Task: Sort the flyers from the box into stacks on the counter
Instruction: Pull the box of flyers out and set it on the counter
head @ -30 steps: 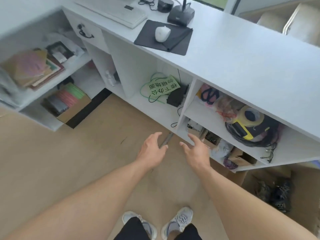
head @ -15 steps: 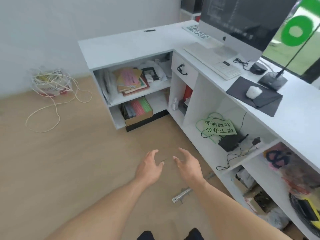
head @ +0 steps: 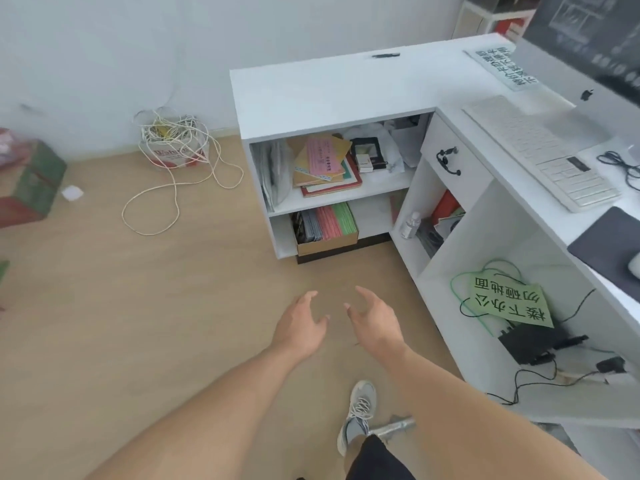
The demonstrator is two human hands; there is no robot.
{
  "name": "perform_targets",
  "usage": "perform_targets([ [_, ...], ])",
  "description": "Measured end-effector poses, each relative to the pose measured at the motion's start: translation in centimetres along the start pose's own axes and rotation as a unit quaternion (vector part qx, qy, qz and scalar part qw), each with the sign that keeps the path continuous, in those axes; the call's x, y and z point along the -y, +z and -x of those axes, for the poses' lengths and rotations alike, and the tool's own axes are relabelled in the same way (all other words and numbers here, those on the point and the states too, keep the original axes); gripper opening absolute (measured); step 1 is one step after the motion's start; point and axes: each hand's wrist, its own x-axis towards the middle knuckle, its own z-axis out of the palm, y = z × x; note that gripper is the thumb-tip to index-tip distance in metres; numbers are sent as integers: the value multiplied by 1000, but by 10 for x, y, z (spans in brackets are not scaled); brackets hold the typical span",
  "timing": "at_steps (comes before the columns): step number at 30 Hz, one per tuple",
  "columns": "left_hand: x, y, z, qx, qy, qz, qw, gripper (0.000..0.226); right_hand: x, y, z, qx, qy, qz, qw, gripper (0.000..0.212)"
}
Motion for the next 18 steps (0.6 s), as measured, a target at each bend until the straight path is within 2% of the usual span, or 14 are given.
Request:
perform_targets([
  [7,-28,-19,-88,-14,-53,-27,998,60,20,-31,-98,50,3,11,999,54],
  [18,-53,-30,-206,18,-41,-15,999,57,55,-49,-207,81,29,37,996,57],
])
